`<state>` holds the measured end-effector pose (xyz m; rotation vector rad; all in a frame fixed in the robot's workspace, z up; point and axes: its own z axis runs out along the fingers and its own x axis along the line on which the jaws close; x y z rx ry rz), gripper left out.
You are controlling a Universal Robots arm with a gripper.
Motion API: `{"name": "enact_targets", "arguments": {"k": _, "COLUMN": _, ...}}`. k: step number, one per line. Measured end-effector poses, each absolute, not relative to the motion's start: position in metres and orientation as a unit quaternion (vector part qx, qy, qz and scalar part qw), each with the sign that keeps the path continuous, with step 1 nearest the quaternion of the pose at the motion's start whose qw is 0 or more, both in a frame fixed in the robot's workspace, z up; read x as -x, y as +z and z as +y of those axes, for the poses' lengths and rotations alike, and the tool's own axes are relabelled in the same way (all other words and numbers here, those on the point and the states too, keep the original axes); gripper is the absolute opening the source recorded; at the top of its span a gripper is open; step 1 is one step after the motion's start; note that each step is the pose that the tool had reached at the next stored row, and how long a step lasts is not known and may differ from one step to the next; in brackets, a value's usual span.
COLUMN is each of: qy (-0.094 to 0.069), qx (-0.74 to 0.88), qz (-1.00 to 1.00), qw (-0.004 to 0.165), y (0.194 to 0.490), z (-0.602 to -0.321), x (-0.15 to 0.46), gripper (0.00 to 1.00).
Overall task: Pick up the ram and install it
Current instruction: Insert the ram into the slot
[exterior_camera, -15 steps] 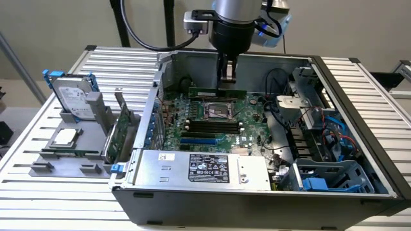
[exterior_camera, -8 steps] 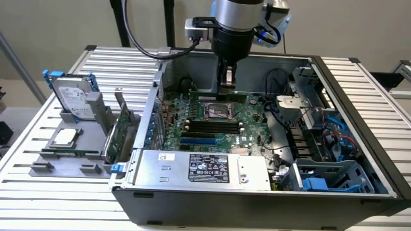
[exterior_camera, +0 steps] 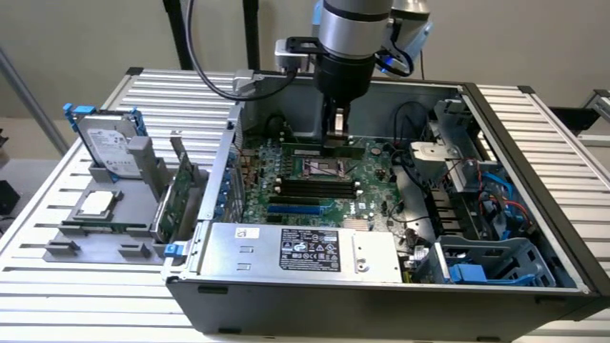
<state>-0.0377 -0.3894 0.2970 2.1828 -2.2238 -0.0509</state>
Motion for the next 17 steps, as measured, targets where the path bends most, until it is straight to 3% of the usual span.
{"name": "enact_targets", "arguments": {"k": 17, "qy": -0.016, "qx": -0.700, "qz": -0.714, "qw": 0.013, "y": 0.266, "z": -0.390, "x": 0.037, "gripper": 0.00}}
